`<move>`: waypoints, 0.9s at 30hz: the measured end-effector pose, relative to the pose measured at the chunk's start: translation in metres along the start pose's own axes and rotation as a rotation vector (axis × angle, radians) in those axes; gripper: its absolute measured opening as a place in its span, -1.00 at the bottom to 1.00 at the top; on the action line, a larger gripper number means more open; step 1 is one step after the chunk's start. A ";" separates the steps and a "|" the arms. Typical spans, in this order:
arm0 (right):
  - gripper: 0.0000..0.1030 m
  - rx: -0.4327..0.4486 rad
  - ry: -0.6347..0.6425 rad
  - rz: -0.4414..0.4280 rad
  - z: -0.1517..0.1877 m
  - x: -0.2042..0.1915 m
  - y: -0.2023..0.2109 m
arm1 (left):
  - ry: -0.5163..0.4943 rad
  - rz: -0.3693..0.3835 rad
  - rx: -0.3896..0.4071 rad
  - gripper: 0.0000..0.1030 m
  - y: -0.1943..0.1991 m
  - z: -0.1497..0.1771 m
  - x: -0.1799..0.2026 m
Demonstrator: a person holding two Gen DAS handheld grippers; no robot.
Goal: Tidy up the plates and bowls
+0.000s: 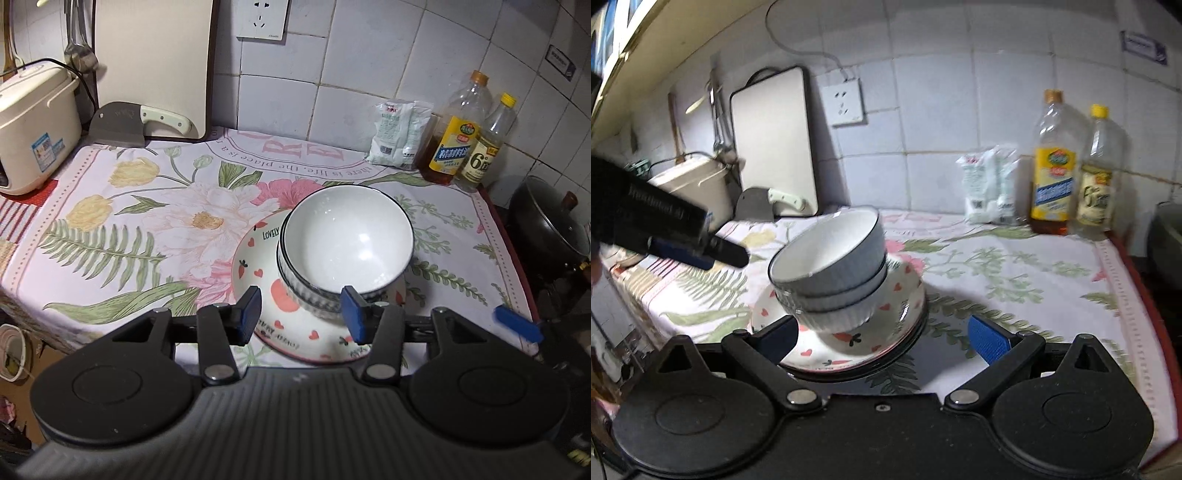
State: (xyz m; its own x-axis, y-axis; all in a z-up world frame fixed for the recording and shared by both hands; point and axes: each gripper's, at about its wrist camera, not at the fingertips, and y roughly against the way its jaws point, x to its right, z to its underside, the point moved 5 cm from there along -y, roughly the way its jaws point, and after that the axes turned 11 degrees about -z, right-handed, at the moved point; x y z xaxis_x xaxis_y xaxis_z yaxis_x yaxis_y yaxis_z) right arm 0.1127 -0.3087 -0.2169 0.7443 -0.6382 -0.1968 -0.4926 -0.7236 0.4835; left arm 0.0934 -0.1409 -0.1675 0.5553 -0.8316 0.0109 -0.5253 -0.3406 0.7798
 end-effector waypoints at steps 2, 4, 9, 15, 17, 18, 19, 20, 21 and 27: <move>0.93 -0.019 0.003 0.077 -0.007 -0.001 0.011 | -0.009 -0.030 -0.004 0.09 0.012 0.002 -0.001; 0.93 -0.035 0.009 0.133 -0.016 -0.003 0.022 | -0.020 -0.050 -0.009 0.14 0.024 0.004 -0.002; 0.94 -0.058 -0.102 0.164 -0.035 0.001 0.049 | -0.067 -0.046 -0.030 0.26 0.045 0.014 -0.001; 0.94 -0.053 -0.208 0.181 -0.052 0.008 0.082 | -0.122 -0.056 -0.048 0.29 0.062 0.023 0.006; 0.95 -0.047 -0.196 0.196 -0.057 0.006 0.094 | -0.128 -0.052 -0.055 0.30 0.071 0.024 0.009; 0.95 -0.043 -0.187 0.203 -0.060 0.005 0.101 | -0.129 -0.052 -0.053 0.32 0.076 0.024 0.010; 0.95 -0.039 -0.178 0.209 -0.064 0.003 0.108 | -0.129 -0.053 -0.047 0.36 0.081 0.023 0.011; 0.95 -0.037 -0.168 0.213 -0.067 0.002 0.115 | -0.131 -0.052 -0.040 0.45 0.087 0.023 0.012; 0.95 -0.038 -0.155 0.218 -0.070 0.000 0.122 | -0.133 -0.050 -0.029 0.49 0.094 0.022 0.013; 1.00 -0.075 -0.137 0.260 -0.080 -0.011 0.143 | -0.145 -0.033 0.028 0.71 0.125 0.017 0.019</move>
State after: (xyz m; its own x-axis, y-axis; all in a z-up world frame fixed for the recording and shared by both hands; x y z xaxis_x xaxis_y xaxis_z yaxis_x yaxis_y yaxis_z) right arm 0.0702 -0.3846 -0.0777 0.5277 -0.8325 -0.1689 -0.6203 -0.5135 0.5929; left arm 0.0279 -0.2067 -0.0804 0.4747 -0.8737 -0.1061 -0.5273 -0.3789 0.7606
